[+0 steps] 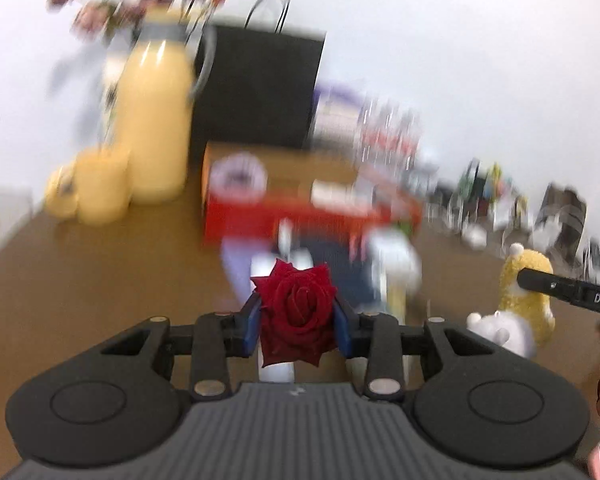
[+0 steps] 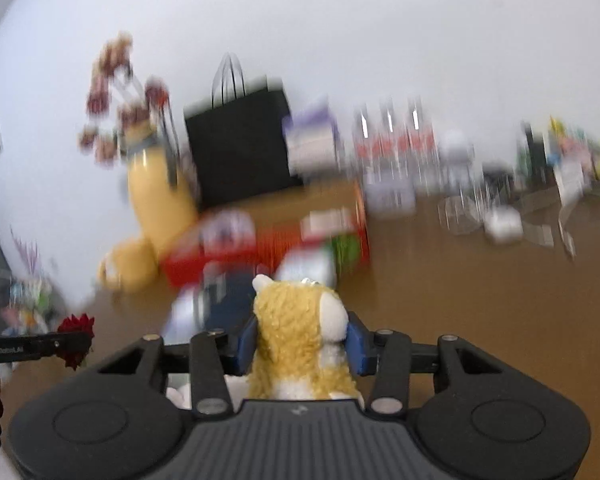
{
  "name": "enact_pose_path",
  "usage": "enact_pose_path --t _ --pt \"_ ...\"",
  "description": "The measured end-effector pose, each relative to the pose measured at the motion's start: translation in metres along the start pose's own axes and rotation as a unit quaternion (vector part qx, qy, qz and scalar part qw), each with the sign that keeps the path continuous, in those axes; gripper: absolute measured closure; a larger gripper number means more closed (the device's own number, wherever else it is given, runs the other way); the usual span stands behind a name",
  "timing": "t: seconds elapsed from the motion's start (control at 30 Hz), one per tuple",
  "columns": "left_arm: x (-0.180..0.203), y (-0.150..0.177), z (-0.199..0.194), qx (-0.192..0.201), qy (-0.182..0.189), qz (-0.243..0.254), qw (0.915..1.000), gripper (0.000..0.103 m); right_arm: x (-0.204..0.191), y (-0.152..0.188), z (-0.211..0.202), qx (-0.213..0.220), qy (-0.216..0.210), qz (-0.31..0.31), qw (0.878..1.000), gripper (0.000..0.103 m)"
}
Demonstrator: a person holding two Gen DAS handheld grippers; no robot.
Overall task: Organize objects
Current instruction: 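Carry the rose and plush toy into the red box and release both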
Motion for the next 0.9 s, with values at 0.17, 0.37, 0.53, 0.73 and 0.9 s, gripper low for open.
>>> enact_pose_path --t 0.17,0.37,0.53,0.73,0.9 --pt "-0.008 -0.116 0.064 0.006 -0.007 0.042 0.9991 0.064 -0.014 -0.127 0.059 0.064 -0.011 -0.052 0.997 0.059" --pt "-0.037 -0.143 0.215 -0.124 -0.076 0.064 0.9873 0.065 -0.01 -0.175 0.223 -0.062 0.038 -0.098 0.993 0.06" --pt "-0.039 -0.107 0.26 -0.164 -0.082 0.109 0.977 0.059 0.017 -0.12 0.312 -0.216 0.082 -0.086 0.969 0.057" --pt "-0.045 -0.107 0.25 -0.152 -0.08 0.116 0.9783 0.024 0.018 -0.096 0.329 -0.233 0.135 -0.159 0.95 0.04" --pt "-0.045 -0.142 0.204 -0.101 -0.07 0.097 0.9877 0.016 0.004 -0.138 0.296 -0.17 0.133 -0.152 0.965 0.03"
Point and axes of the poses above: each gripper's, at about its wrist camera, not at the fingertips, and z roughly the way its jaws point, x to its right, y to its underside, the point moved 9 cm from there along z, roughly the way its jaws point, and after that the axes turned 5 degrees about -x, right-handed, at the moved point
